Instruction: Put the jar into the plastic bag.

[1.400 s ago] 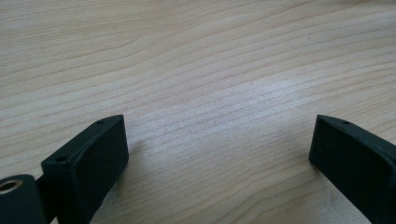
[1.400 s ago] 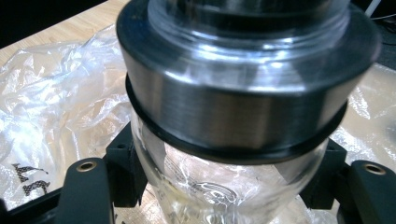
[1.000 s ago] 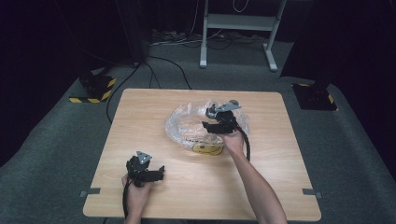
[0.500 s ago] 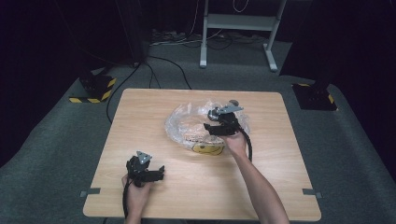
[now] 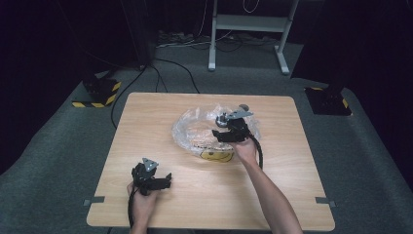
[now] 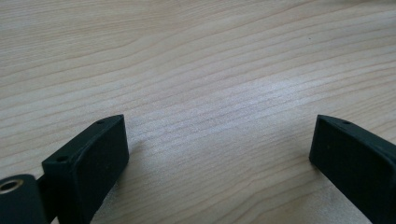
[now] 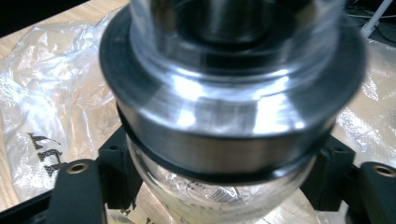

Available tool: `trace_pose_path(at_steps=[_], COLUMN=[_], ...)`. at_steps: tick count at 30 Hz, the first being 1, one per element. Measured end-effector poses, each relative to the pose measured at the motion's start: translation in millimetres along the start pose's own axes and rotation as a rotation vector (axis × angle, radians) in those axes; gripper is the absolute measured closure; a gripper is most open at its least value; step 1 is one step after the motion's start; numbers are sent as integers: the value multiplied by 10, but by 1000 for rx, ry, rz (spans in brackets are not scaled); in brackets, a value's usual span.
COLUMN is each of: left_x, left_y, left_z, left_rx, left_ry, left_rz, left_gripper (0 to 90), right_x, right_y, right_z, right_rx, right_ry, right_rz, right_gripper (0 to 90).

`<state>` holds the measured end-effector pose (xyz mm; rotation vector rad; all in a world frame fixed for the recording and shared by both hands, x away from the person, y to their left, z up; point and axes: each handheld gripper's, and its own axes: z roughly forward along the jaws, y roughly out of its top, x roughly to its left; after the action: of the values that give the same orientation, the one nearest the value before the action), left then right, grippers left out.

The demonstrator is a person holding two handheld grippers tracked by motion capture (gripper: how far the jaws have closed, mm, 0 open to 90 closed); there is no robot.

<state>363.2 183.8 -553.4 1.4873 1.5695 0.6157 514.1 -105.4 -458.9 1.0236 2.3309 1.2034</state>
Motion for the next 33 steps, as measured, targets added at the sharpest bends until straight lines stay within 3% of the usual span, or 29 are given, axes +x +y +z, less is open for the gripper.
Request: trace_pose_path(at_steps=[7,33], left_x=[0,0], left_y=[0,0], left_z=[0,1], left_rx=[0,-1], left_ry=[0,0], left_rz=[0,-1], left_gripper=[49,49], right_x=[-38,-16], right_y=[8,74], right_z=[-63,-335], right_rx=[-10,-87], right_ry=[10,59], right_rz=[22,13], right_gripper=[195,190])
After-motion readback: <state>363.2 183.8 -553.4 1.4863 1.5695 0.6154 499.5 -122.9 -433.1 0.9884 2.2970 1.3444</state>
